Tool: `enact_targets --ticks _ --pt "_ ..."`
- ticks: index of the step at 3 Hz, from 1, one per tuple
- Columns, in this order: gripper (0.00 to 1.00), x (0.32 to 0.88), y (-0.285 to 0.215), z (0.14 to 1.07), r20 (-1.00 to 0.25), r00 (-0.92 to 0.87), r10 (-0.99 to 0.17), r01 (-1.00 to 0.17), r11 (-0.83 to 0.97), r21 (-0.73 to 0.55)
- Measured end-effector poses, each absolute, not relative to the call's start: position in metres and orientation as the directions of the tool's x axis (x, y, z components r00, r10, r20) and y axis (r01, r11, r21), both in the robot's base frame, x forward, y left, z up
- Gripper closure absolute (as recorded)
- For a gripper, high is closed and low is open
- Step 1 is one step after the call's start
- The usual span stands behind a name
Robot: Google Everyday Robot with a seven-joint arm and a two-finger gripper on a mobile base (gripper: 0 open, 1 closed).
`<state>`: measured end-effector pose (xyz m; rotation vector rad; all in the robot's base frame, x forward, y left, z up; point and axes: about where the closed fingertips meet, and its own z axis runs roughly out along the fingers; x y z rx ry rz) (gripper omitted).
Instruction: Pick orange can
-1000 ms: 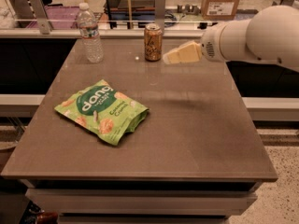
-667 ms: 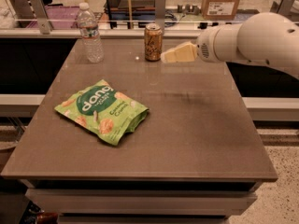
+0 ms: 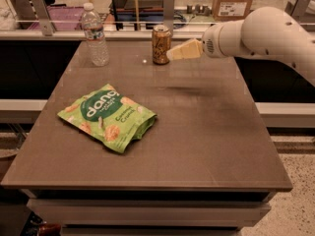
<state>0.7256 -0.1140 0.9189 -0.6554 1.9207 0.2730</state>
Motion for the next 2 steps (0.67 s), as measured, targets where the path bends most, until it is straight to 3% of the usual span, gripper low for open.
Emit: enact_targets --ticks 2 --pt "0.0 0.764 -0.094 0.912 -0.908 -0.279 -0.312 -0.616 0.784 -0.08"
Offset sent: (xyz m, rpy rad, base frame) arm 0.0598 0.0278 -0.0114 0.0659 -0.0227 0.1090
